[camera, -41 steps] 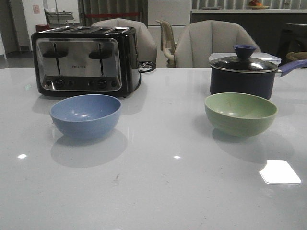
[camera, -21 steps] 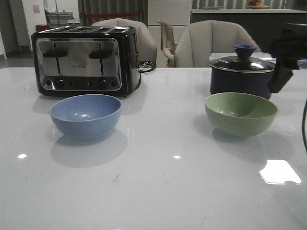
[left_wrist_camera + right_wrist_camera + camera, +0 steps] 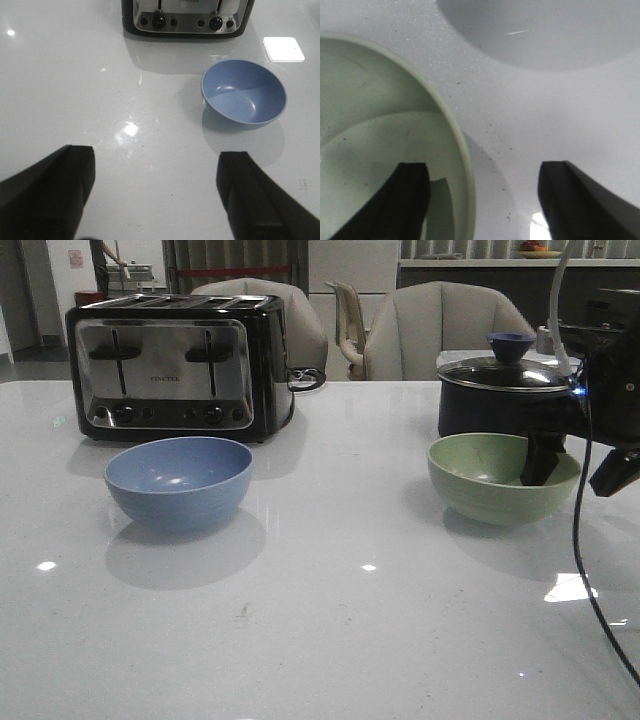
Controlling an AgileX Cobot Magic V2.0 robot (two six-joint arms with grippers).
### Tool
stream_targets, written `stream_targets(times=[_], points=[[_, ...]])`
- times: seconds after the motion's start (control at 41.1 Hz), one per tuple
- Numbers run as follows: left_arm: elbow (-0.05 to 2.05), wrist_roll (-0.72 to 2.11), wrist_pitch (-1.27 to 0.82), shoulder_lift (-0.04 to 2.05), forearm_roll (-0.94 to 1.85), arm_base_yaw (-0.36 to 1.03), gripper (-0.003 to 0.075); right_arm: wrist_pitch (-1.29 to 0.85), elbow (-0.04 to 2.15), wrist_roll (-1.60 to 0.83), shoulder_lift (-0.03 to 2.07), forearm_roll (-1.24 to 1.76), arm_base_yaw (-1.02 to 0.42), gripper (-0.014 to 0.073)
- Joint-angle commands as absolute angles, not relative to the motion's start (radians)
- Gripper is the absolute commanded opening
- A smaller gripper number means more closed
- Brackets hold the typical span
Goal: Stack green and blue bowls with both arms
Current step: 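Reach the right gripper down to the pale green bowl's rim and grasp it, then lift the green bowl with the right gripper, set it nearer the robot, release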
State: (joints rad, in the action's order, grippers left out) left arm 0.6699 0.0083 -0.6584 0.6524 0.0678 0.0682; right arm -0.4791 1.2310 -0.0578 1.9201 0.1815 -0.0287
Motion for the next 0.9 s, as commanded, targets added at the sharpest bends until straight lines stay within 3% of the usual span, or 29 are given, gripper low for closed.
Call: stream_targets(times=[0.0,0.219,0.365,0.658,0.877], points=[[0.699,0.0,-0.579,0.657,0.071,0.074,0.0562,-0.441,1.27,-0.061,1.872,0.188,-0.029,0.0417],[0.699,0.0,-0.579,0.657,0.071,0.074,0.0562,-0.446,1.27,-0.061,1.872,0.188,-0.029,0.0136],[0.699,0.0,-0.579,0.657,0.071,0.074,0.0562,-0.477,1.27,-0.061,1.865,0.188,-0.029,0.0045],[0.699,0.0,-0.579,0.657,0.071,0.074,0.0562,-0.582,1.265,-0.071,1.723,0.188,-0.071,0.0034],[0.699,0.0,-0.579,0.657,0.071,0.074,0.0562,-0.6,1.18,-0.084,1.596,0.188,-0.203,0.0034]])
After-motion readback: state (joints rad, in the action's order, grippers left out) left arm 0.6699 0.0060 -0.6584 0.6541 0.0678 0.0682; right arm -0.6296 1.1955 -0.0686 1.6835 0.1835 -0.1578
